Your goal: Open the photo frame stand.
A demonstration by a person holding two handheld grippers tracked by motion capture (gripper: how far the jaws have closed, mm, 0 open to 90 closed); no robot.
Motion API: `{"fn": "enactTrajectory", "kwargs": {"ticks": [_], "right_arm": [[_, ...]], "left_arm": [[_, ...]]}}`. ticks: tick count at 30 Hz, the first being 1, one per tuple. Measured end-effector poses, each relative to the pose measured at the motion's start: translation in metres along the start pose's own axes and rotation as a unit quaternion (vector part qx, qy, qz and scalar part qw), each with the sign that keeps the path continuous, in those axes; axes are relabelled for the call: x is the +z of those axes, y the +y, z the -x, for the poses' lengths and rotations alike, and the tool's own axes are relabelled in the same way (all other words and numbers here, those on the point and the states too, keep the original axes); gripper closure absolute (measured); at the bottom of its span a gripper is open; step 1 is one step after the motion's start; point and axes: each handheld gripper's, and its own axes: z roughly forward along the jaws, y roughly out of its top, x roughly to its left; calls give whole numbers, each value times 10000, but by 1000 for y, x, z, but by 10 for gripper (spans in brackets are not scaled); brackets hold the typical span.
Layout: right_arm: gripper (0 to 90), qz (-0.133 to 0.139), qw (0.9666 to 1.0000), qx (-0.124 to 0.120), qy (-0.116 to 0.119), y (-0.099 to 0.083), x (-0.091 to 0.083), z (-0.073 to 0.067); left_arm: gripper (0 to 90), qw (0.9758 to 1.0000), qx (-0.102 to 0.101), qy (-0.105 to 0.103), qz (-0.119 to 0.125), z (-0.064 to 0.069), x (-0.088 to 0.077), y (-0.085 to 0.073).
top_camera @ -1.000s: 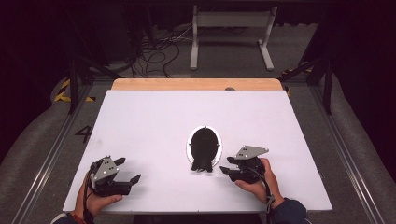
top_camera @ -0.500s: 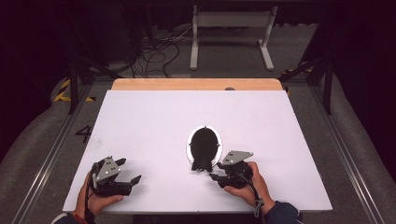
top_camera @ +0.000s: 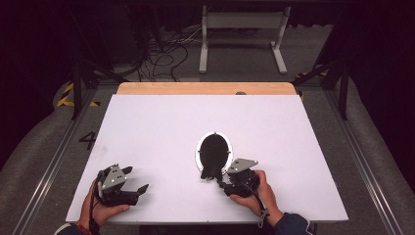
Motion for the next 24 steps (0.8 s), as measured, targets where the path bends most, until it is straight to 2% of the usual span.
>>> {"fn": "enactTrajectory", "kwargs": {"ticks": [22,24], "right_arm": [[632,-83,9997,211,111,-4,-6,10],[673,-98,9997,184,98,-3,-6,11]], "left_arm": [[160,10000,31,2,-17,0,0,0],[160,10000,35,-43,-24,0,1,0]]}}
